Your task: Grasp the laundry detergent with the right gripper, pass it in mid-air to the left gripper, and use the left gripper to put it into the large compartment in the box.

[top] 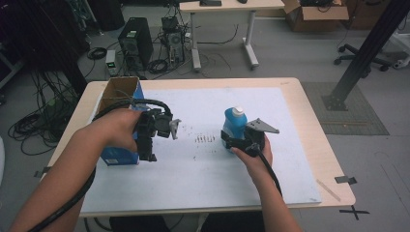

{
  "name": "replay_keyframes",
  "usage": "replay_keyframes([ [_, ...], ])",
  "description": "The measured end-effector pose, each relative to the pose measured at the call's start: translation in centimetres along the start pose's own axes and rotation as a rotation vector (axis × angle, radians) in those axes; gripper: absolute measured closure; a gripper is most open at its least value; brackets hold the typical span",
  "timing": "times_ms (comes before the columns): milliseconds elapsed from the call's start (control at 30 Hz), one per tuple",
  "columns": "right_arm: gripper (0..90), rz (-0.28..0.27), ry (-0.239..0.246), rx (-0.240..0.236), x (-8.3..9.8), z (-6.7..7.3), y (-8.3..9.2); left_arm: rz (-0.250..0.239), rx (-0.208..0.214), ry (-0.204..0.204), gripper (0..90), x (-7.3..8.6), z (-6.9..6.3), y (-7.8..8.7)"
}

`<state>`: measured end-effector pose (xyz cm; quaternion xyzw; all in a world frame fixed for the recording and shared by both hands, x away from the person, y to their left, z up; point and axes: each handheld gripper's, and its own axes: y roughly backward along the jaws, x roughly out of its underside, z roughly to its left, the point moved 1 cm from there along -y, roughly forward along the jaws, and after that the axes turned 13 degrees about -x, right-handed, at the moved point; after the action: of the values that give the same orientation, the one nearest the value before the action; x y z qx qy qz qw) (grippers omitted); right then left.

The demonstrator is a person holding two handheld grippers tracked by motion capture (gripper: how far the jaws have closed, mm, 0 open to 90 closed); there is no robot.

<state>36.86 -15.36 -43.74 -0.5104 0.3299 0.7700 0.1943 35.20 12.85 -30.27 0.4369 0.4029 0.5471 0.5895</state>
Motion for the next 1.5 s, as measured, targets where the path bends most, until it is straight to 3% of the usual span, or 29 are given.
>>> replay_keyframes([
  [667, 21.6, 0.0, 0.025, -0.008, 0.7, 0.1, -0.1, 0.003, 0.005, -0.001, 0.5, -0.1, -0.1, -0.2],
  [1500, 36.4, -0.023, 0.075, 0.036, 1.1, 0.2, -0.2, 0.0, -0.001, -0.001, 0.6, 0.1, 0.0, -0.1],
])
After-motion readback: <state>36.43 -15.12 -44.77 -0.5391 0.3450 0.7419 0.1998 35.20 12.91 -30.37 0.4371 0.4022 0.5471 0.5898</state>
